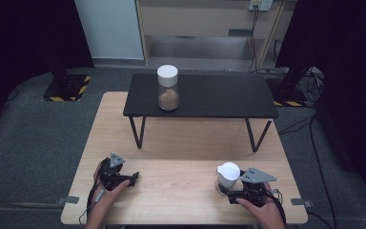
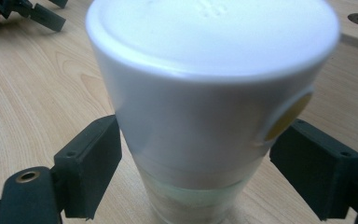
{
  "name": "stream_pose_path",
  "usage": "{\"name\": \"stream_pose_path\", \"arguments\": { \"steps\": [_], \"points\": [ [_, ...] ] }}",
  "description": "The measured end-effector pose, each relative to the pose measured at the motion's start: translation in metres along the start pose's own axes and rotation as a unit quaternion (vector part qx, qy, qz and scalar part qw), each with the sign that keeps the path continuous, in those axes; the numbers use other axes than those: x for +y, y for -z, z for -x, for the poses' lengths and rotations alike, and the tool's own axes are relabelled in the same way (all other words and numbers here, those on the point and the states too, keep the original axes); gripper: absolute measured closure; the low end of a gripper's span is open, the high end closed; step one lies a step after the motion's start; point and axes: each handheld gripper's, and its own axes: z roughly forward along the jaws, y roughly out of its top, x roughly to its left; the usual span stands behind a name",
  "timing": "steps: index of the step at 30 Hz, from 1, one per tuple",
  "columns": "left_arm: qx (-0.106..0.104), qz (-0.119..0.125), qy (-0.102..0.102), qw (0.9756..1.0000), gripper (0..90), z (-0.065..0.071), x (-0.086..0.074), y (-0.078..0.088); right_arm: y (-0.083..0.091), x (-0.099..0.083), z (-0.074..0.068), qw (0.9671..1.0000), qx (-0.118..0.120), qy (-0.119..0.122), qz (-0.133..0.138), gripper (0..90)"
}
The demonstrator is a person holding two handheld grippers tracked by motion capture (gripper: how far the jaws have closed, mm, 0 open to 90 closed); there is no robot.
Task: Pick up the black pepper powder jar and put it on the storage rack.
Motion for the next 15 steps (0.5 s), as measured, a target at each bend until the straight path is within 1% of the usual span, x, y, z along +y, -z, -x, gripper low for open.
{"name": "stream_pose_path", "arguments": {
  "steps": [9, 15],
  "points": [
    [0.000, 0.000, 0.000, 1.0000, 1.9, -0.0001, 0.0000, 0.0000, -0.0041, -0.0023, 0.0012, 1.0000, 0.003, -0.005, 0.003, 24.0],
    [0.000, 0.000, 0.000, 1.0000, 1.9, -0.0001, 0.0000, 0.0000, -0.0056, -0.0043, -0.0001, 1.0000, 0.001, -0.002, 0.008, 29.4]
  ]
}}
